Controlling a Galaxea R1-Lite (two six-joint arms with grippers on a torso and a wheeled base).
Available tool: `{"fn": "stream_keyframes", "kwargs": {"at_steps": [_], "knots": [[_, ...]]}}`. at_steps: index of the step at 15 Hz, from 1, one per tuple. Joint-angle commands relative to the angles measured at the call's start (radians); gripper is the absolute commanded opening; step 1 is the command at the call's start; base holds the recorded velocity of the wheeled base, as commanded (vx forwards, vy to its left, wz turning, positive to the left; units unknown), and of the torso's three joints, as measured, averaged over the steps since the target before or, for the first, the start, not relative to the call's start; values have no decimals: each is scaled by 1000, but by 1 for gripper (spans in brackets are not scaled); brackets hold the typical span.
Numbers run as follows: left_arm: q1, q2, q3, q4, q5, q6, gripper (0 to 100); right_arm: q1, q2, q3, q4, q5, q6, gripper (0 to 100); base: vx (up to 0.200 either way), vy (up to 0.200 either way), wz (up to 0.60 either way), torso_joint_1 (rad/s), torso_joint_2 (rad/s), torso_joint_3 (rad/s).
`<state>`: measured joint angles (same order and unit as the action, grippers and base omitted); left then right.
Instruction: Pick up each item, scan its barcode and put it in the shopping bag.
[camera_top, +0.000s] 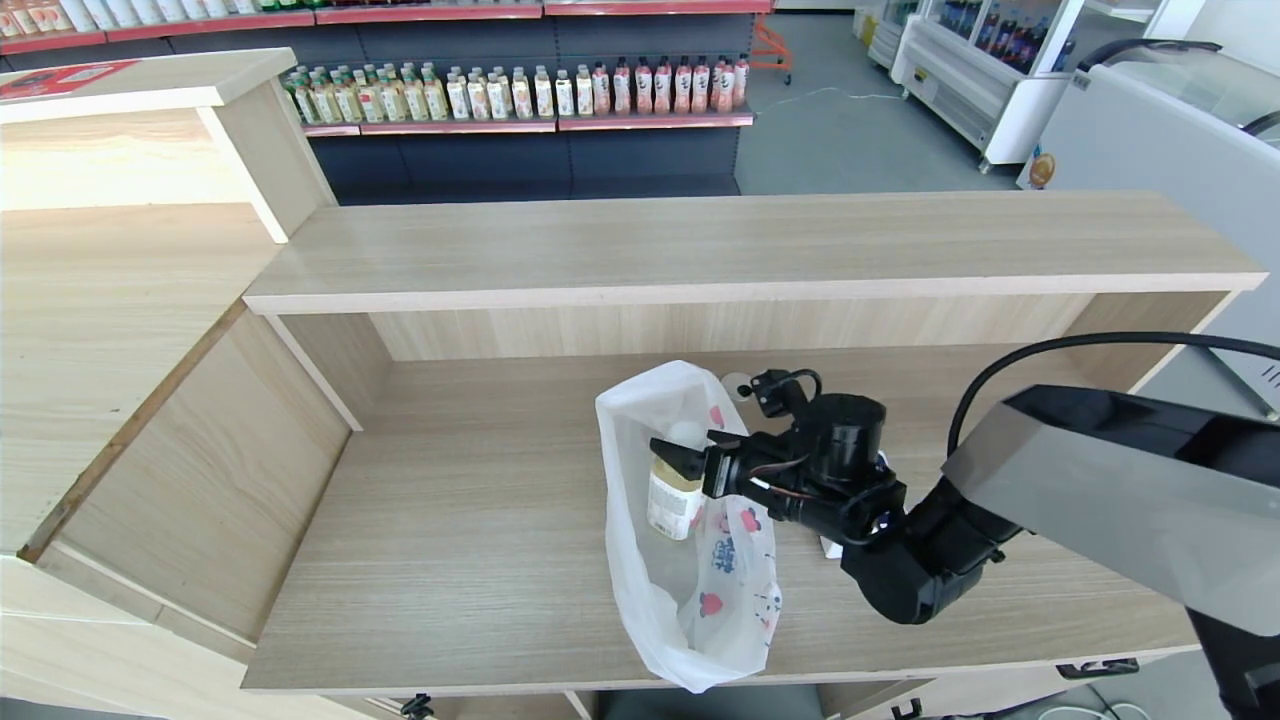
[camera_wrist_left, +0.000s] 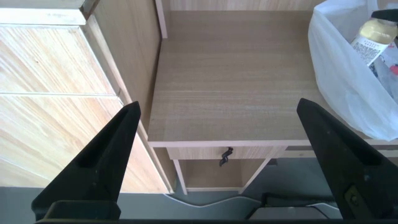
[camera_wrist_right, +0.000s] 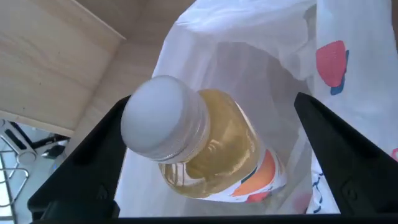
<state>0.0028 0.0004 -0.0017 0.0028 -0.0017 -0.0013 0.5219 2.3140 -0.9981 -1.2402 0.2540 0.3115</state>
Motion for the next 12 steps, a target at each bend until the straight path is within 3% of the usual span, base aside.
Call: {"fn": "stream_keyframes", "kwargs": {"at_steps": [1,10,12], "knots": [[0,0,0,0,0,0,100,-25,-94,64,-1,-6,18,100,0,0,0,0,0,0],[0,0,0,0,0,0,100,-149,-509,441,10,-42,-68,100,0,0,0,0,0,0],[0,0,0,0,0,0,100,-223,-644,527,74,-56,-144,100,0,0,0,0,0,0]]}}
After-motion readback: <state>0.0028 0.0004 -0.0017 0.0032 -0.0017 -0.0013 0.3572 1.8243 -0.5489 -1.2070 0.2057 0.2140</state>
